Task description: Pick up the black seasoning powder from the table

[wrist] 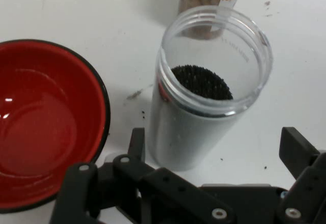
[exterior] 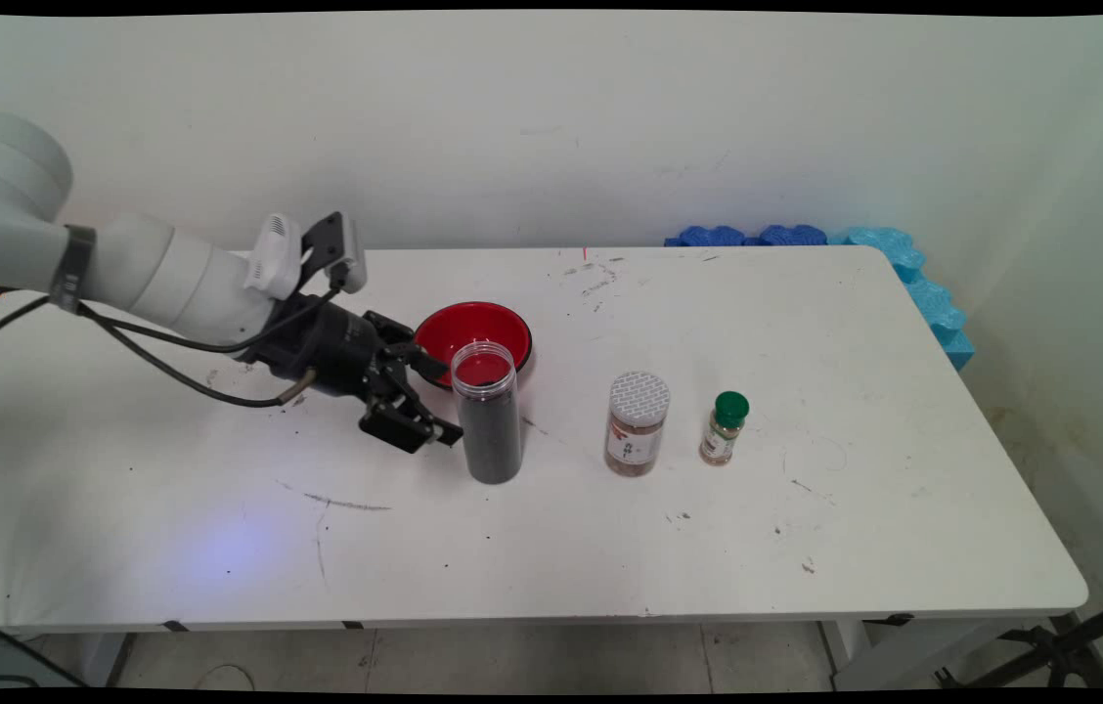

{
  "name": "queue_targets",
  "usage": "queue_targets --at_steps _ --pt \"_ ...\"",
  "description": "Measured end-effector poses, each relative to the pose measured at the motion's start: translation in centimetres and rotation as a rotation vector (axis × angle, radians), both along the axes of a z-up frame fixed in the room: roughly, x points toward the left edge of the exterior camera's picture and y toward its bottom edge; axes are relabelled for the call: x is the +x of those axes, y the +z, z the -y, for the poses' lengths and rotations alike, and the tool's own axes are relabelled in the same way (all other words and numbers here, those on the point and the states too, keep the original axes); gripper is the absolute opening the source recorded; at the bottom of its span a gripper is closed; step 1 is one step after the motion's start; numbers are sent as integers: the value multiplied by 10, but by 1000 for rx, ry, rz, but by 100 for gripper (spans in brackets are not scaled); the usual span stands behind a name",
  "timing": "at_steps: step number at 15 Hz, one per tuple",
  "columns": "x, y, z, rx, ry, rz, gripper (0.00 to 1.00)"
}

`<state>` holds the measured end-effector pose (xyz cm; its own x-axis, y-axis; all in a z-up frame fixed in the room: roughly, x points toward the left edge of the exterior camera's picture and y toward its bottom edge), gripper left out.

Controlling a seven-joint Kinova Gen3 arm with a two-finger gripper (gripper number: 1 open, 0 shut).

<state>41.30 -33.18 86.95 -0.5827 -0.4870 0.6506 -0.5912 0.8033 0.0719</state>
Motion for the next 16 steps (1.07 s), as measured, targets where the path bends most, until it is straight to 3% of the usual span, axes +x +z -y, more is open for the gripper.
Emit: queue_targets --at_steps 16 --pt "-20 -15 20 -15 14 -19 100"
